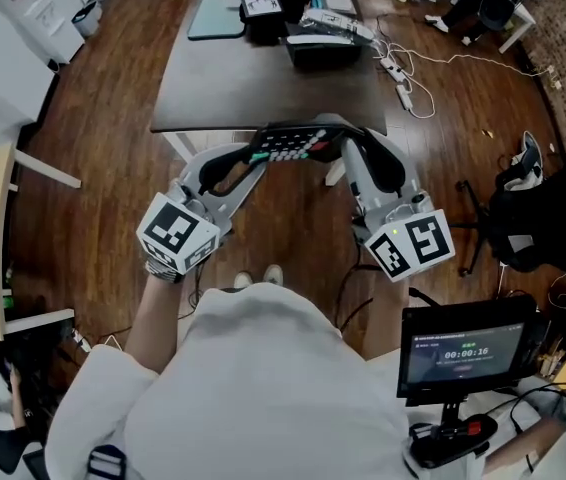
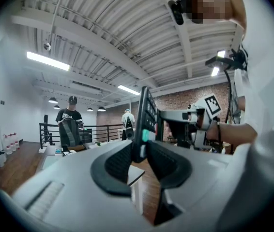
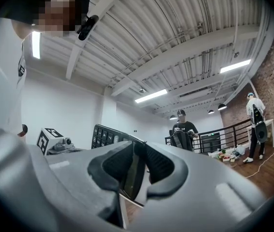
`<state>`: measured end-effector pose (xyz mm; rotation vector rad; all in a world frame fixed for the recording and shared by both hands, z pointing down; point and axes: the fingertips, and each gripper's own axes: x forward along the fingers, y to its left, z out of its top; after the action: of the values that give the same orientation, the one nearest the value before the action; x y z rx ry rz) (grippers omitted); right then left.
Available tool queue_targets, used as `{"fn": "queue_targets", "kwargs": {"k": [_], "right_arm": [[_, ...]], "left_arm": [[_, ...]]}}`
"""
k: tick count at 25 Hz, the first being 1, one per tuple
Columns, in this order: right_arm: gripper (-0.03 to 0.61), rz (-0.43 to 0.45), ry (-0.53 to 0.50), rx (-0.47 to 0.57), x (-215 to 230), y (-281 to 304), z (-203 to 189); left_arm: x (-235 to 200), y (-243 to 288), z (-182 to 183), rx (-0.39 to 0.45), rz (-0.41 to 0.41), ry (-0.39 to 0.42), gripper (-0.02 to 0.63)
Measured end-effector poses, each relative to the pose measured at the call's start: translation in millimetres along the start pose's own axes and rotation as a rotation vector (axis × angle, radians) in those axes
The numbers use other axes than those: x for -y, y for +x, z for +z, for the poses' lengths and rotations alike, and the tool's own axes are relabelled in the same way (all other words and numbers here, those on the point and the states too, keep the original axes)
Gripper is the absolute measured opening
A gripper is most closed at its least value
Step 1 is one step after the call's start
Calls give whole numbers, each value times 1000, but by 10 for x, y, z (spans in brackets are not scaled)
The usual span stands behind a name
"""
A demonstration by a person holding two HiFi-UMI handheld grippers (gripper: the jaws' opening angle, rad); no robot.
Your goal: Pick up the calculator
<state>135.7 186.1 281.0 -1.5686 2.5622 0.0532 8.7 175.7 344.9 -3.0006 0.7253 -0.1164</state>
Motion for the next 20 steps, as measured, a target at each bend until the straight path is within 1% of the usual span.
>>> {"fn": "queue_targets", "kwargs": {"k": [7, 20], "right_arm": [[83, -13, -9, 8, 23, -1, -13], [81, -2, -16, 16, 27, 17, -13]], "left_arm": [[-27, 40, -14, 14, -8, 9, 107], [-47, 47, -15, 24, 2, 24, 107]]}}
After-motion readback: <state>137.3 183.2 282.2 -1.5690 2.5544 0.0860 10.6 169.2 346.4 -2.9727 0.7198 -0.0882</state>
